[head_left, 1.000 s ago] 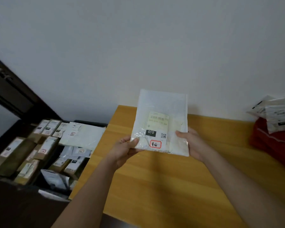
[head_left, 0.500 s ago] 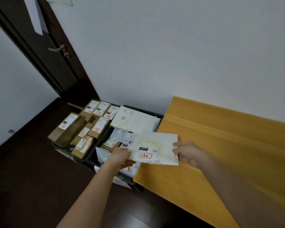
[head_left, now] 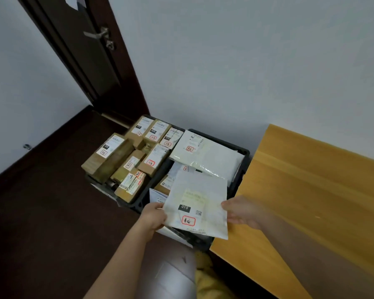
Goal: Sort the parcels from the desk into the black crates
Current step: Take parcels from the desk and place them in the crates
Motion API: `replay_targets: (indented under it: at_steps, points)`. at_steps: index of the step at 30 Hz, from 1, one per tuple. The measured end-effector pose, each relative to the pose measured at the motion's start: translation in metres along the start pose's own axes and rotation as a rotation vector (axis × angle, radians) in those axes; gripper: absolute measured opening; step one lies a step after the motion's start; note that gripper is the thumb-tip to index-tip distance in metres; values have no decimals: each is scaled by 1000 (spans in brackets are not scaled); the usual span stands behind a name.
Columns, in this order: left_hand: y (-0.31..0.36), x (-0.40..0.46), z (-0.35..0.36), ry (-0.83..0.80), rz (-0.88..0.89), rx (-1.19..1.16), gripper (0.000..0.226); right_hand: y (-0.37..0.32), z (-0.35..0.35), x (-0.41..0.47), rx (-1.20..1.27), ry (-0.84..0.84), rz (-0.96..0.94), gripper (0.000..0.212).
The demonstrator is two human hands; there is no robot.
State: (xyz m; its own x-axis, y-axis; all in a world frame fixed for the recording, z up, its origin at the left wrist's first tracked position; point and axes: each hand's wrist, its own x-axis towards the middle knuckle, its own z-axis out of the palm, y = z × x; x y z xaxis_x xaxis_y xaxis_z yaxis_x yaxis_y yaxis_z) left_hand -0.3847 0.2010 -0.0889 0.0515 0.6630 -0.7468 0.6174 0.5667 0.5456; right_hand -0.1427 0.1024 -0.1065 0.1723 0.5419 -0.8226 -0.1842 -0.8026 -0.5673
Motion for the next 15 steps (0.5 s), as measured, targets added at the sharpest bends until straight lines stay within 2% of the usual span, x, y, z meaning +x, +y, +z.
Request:
replay_targets:
  at_steps: [3, 6, 11, 13, 14, 15]
  points:
    - [14, 25, -13, 20, 24, 94, 53, -16, 12, 37, -28, -21, 22, 24]
    - [33, 54, -24, 53, 38, 196, 52, -33, 22, 66, -57, -12, 29, 22]
    - [62, 100, -24, 50, 109, 296, 54, -41, 23, 109, -99, 30, -20, 44]
    - [72, 113, -18, 60, 155, 333, 53, -41, 22, 125, -99, 41, -46, 34]
    - [76, 118, -15, 70, 179, 349, 52, -42, 22, 130, -90, 52, -45, 19]
    - [78, 126, -12, 79, 198, 361, 52, -43, 22, 135, -90, 64, -53, 19]
